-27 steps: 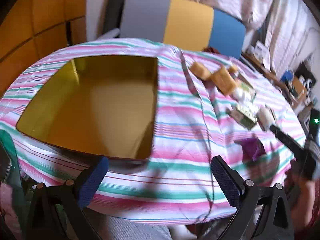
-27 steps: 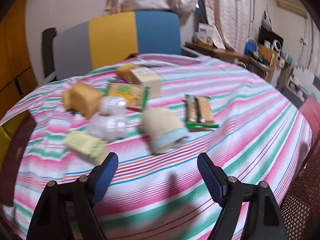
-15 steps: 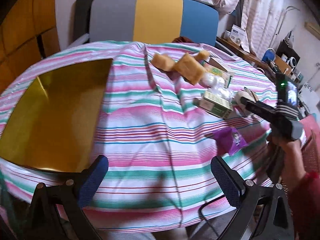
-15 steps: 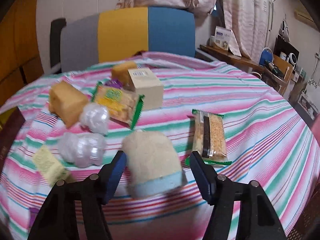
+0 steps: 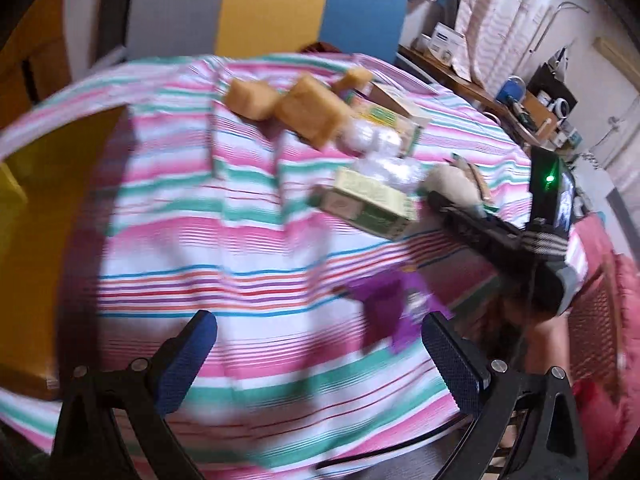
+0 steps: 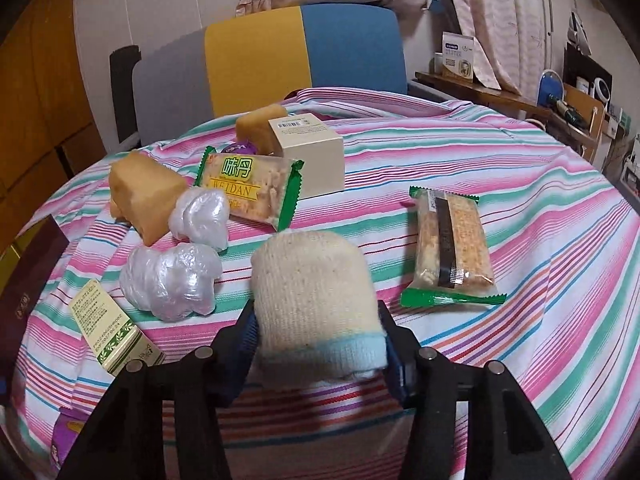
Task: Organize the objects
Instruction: 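Grasp the purple candy packet with the left gripper while the right gripper holds the cream knitted roll, then carry the purple packet and cream roll into the gold tray with both grippers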
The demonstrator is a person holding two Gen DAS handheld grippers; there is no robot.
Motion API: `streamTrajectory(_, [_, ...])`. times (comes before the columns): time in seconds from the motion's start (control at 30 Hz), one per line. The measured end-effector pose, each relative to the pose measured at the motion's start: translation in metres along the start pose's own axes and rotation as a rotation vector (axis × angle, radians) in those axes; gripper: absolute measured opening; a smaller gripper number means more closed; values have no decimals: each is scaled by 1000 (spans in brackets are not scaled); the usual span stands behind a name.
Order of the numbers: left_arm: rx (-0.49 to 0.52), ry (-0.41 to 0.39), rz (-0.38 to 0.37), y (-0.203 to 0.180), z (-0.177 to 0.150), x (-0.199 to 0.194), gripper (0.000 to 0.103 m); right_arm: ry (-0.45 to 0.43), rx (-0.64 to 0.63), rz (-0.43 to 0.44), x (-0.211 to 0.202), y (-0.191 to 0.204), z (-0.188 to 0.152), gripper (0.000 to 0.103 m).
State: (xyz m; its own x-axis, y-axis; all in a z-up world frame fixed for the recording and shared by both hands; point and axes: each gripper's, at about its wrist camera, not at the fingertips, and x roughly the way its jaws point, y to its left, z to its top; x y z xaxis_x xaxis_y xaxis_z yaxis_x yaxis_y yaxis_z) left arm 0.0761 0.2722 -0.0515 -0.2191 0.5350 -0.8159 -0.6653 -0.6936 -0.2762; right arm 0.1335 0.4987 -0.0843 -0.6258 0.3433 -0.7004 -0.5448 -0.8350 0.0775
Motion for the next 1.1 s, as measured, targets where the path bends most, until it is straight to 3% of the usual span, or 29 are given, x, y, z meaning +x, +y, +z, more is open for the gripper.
streamTrajectory(0.1, [-37,20,-51,-10,6,16,103,-4,-10,-17,0,2,-1,55])
streamTrajectory(0.27, [-42,52,-44,-22,10,33,100,-10,2,-10,-1,-2,-1,55])
streamTrajectory(0.33, [-33,63,-26,-23,8,39,93,-12,3,-10,0,-1,0,55])
streamTrajectory(0.4, [-25,74,-7,-21,6,45,78,-14,2,-12,0,-1,0,55])
streamTrajectory(0.5, [-25,64,-2,-13,1,46,67,-15,2,-12,0,-1,-1,55])
streamTrajectory(0.67, [28,34,24,-8,-4,43,53,-17,-5,-22,1,1,-1,55])
streamTrajectory(0.8, [14,9,5,-1,-4,39,41,-23,-15,-30,0,2,-1,55])
streamTrajectory(1.1, [20,-39,-12,6,-9,19,35,-45,-29,-60,-2,7,-2,54])
